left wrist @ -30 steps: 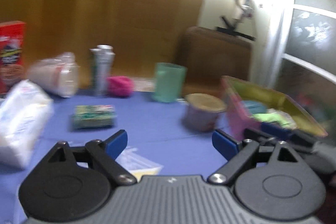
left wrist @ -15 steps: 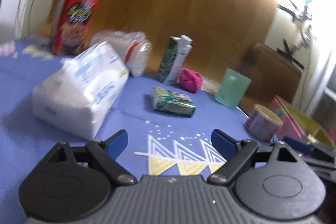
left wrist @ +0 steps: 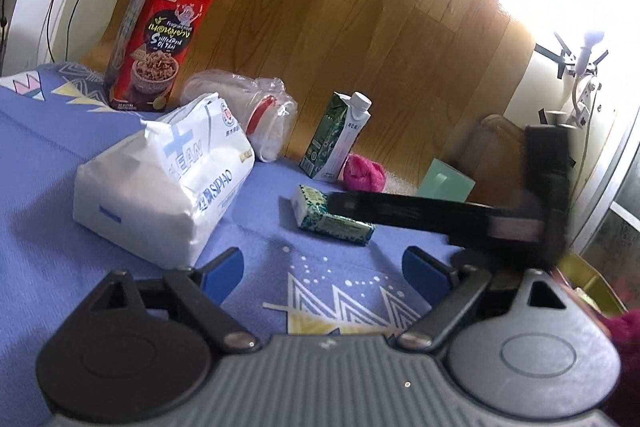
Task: Organize soft objects
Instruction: 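Move the right gripper toward the green patterned tissue pack, then grasp the green patterned tissue pack with the right gripper and lift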
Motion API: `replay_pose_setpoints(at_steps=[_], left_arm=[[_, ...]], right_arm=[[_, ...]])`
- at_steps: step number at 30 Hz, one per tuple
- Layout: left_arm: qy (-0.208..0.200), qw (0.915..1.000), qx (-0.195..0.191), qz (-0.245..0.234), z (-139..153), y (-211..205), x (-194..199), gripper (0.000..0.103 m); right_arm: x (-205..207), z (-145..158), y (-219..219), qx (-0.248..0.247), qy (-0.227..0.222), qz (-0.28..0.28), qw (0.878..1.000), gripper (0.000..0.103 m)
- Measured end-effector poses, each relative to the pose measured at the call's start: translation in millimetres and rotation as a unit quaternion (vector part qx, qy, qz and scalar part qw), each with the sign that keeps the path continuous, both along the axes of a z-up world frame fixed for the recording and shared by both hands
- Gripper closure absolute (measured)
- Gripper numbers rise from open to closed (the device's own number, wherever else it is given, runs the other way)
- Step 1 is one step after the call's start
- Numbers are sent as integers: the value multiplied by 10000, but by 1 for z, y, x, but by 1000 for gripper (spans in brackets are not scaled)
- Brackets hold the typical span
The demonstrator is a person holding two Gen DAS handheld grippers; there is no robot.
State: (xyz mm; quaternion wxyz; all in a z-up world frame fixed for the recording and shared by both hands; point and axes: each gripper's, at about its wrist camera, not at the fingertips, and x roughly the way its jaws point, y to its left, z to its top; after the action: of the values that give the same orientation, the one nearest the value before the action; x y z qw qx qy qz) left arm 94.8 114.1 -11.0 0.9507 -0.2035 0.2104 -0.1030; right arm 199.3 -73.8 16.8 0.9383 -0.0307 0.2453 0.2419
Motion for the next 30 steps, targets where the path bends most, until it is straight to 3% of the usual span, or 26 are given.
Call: replay_pose_setpoints(at_steps=[3,5,6,8,21,30], left_arm=[[53,10000,-54,-27,-2,1,1,14],[69,9999,-62,-64,-2,1,2,14],[78,9999,-58,-78,-2,1,3,14],[110,9999,-58,-100,-2,0,4,14],[263,9995,-112,-99,-5,2,8,13],[369,9991,-179,-92,-6,4,10,13]], right_arm=[[15,-10,18,-259,159,115,9995,9],[25,-19,30,-563,458,209,9971,15],[27,-18,30,-528,460,197,9974,21],[24,-17,28,-462,406,222,9979,49],[-1,-18,7,-494,265,91,9984,57],[-52,-23,-38,-390,271,112,9988,56]])
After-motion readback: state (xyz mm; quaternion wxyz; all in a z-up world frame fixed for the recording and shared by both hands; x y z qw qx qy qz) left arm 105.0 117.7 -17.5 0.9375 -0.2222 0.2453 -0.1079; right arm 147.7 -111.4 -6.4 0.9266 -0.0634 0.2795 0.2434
